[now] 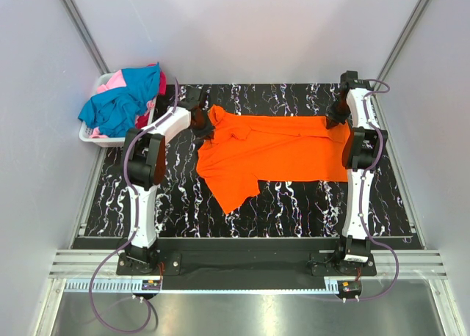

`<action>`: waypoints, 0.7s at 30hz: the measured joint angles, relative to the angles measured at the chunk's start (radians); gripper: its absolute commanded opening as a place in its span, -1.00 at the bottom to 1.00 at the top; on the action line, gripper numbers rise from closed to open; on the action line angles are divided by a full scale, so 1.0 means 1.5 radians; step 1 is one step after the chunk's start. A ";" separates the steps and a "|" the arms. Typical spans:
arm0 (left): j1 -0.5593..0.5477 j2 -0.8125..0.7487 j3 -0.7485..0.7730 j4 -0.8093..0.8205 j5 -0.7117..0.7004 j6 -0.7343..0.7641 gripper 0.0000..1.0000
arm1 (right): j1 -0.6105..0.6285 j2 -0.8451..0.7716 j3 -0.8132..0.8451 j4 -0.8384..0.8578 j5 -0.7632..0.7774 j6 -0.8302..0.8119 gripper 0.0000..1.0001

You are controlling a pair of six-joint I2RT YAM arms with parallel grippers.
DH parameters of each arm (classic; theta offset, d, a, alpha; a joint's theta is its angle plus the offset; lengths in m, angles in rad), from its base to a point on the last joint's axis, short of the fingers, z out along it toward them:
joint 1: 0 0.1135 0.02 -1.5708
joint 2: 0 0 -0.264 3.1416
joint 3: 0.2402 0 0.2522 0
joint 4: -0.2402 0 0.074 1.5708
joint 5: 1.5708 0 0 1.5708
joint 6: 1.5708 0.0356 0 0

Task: Fold and stack the t-shirts
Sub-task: Fold the tshirt

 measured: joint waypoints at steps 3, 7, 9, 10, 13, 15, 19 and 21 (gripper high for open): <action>0.000 0.000 0.000 0.000 0.005 -0.001 -1.00 | 0.000 -0.001 -0.001 0.001 0.000 0.000 -0.92; 0.000 0.000 0.000 0.000 0.007 0.001 -1.00 | 0.000 -0.001 -0.001 0.001 0.001 0.000 -0.94; 0.000 -0.001 -0.001 0.000 0.007 0.001 -1.00 | 0.000 -0.001 -0.002 0.001 0.002 0.001 -0.94; 0.000 -0.001 -0.001 0.000 0.008 0.001 -1.00 | 0.000 -0.002 -0.002 0.001 0.003 0.001 -0.94; 0.000 -0.006 -0.001 -0.001 0.008 0.002 -1.00 | 0.002 -0.003 -0.003 0.000 0.008 0.001 -0.92; 0.000 -0.014 -0.001 -0.001 0.010 0.004 -1.00 | 0.004 -0.005 -0.004 -0.002 0.018 0.000 -0.87; 0.000 -0.035 0.003 -0.002 0.012 0.009 -1.00 | 0.006 -0.018 -0.019 -0.009 0.046 -0.001 -0.78; 0.001 -0.040 0.013 -0.002 0.013 0.010 -1.00 | 0.007 -0.030 -0.030 -0.015 0.062 -0.002 -0.74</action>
